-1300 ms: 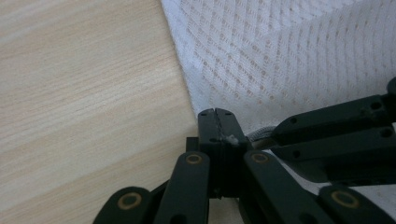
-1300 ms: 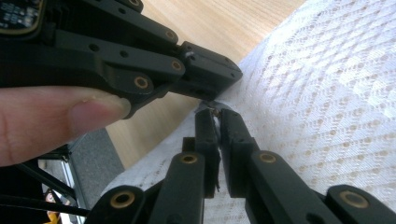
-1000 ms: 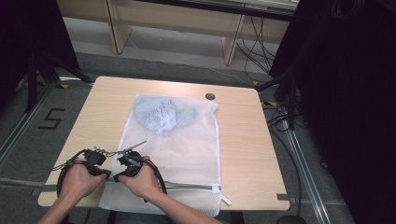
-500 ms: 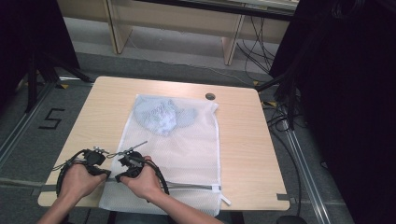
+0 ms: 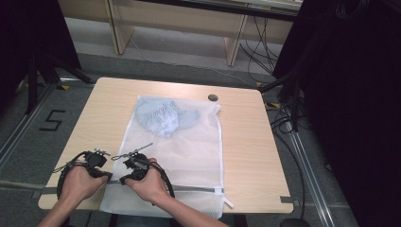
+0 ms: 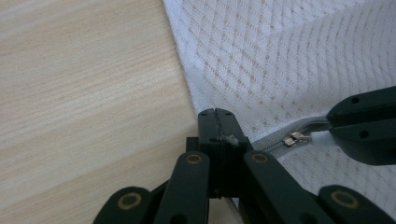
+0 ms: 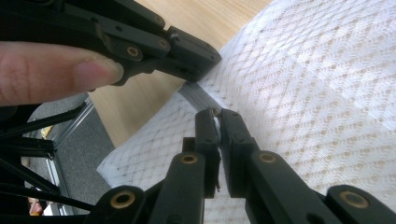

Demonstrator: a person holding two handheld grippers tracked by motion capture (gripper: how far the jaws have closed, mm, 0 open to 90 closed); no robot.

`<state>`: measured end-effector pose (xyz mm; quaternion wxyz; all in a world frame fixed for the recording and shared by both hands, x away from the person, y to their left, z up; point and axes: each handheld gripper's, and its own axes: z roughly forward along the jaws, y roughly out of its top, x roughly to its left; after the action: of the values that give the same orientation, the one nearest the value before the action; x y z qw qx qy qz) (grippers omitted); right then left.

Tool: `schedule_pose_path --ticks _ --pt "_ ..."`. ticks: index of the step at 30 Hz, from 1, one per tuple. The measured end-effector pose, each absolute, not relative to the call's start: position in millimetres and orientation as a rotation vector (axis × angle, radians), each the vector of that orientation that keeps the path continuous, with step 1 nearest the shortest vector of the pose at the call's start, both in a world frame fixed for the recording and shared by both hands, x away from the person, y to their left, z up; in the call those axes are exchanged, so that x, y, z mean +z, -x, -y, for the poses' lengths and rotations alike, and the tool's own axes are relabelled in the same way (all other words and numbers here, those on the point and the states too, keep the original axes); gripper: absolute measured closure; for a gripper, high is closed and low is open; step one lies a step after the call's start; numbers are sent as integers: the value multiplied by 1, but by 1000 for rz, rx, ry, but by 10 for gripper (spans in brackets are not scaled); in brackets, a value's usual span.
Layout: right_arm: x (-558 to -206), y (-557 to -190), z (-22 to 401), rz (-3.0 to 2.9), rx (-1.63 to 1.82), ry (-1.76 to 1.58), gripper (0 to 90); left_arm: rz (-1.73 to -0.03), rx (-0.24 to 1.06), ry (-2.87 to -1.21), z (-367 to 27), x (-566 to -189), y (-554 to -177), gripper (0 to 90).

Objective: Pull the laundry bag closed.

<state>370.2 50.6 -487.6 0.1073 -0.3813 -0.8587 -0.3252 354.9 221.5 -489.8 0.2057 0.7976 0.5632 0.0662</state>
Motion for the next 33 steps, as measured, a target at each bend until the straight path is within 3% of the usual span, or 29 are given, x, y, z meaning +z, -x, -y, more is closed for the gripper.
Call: schedule_pose_path --ticks 33 --pt "-477 -367 -31 2579 -952 1082 871 -1581 185 -2223 -221 -489 -355 900"
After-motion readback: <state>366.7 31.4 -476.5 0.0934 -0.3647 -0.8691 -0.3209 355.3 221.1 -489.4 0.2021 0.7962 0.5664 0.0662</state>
